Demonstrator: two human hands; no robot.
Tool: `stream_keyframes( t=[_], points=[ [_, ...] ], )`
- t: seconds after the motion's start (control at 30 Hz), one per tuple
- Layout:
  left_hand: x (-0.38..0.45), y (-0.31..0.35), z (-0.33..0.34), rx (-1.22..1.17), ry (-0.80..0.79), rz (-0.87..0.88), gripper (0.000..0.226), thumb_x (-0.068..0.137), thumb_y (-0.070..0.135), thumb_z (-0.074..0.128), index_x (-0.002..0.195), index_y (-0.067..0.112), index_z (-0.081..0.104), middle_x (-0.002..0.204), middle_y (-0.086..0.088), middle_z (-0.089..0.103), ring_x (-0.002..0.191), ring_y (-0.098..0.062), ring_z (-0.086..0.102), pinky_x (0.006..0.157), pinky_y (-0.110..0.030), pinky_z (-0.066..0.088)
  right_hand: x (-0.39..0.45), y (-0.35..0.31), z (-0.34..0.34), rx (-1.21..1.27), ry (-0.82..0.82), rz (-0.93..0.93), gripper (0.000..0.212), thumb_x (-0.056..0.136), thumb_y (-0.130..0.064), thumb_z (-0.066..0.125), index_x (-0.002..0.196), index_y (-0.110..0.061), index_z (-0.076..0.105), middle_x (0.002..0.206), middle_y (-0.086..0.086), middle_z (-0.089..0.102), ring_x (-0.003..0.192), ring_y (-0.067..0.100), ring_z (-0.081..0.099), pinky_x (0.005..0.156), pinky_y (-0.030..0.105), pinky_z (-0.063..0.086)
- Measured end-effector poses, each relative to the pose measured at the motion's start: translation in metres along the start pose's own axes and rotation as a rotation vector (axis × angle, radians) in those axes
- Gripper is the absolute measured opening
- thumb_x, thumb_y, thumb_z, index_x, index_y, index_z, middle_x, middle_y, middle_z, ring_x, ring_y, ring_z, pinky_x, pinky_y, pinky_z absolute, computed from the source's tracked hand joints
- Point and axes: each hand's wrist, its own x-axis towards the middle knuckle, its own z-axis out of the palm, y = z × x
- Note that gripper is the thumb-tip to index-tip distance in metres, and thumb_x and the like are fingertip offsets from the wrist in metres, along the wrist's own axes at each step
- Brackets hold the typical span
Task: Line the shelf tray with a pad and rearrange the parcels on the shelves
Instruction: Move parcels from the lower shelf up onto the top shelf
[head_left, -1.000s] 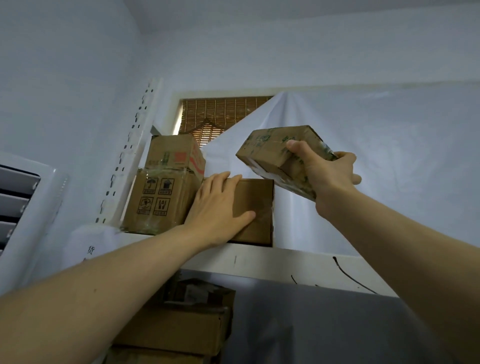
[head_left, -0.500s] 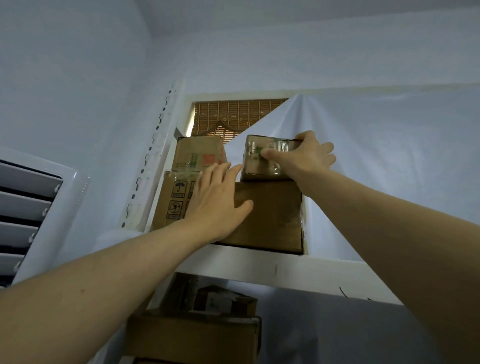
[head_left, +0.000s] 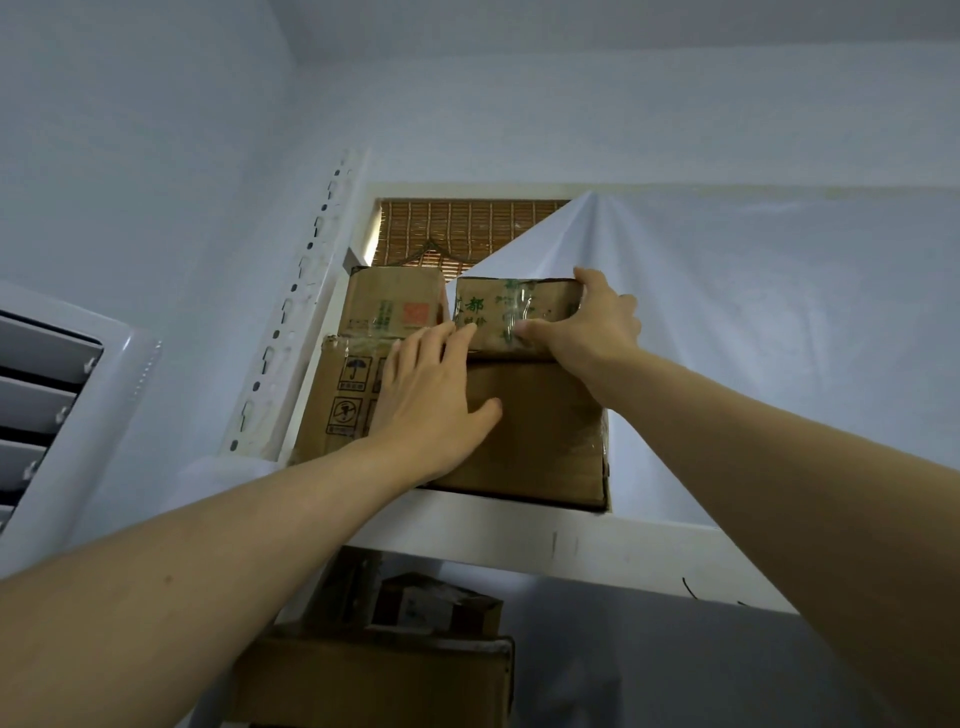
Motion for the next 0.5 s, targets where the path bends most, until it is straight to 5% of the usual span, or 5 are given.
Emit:
stream_keyframes(
  t=[0.27, 0.33, 0.4, 0.5],
  points=[
    [-0.002, -0.001, 0.002, 0.082, -0.068, -0.04, 0.078, 0.094, 0.051, 0.051, 0.157, 0.024, 0.015, 0.166, 0.001, 0.01, 0.153, -0.021, -0.001, 0.124, -0.043, -0.004, -0.031, 0.033, -0.002, -0.005, -0.086, 0.137, 0.115, 0.066, -0.063, 0.083, 0.156, -0.027, 0.02, 0.151, 0.011, 0.034, 0.141, 0.033, 0.033, 0.111, 0.053, 0.039],
    [-0.003, 0.001, 0.002, 0.1, -0.085, -0.051, 0.079, 0.094, 0.052, 0.05, 0.158, 0.023, 0.013, 0.167, 0.0, 0.008, 0.153, -0.021, -0.003, 0.124, -0.044, -0.005, -0.04, 0.048, -0.006, 0.092, -0.187, 0.2, 0.111, 0.059, -0.062, 0.087, 0.148, -0.027, 0.03, 0.142, 0.008, 0.047, 0.126, 0.028, 0.052, 0.093, 0.043, 0.053],
    [-0.002, 0.003, 0.002, 0.132, -0.1, -0.063, 0.079, 0.094, 0.053, 0.049, 0.158, 0.022, 0.013, 0.167, 0.0, 0.007, 0.153, -0.022, -0.005, 0.124, -0.044, -0.005, -0.047, 0.058, -0.011, 0.174, -0.287, 0.241, 0.087, 0.064, -0.052, 0.09, 0.13, -0.028, 0.039, 0.124, 0.001, 0.059, 0.103, 0.017, 0.062, 0.071, 0.029, 0.052],
    [-0.001, 0.008, 0.003, 0.168, -0.126, -0.083, 0.081, 0.094, 0.054, 0.048, 0.158, 0.019, 0.012, 0.167, -0.002, 0.004, 0.153, -0.024, -0.006, 0.124, -0.046, -0.006, -0.049, 0.066, -0.018, 0.257, -0.367, 0.253, 0.076, 0.071, -0.04, 0.089, 0.123, -0.03, 0.035, 0.108, -0.006, 0.058, 0.094, 0.011, 0.061, 0.066, 0.025, 0.05]
  ],
)
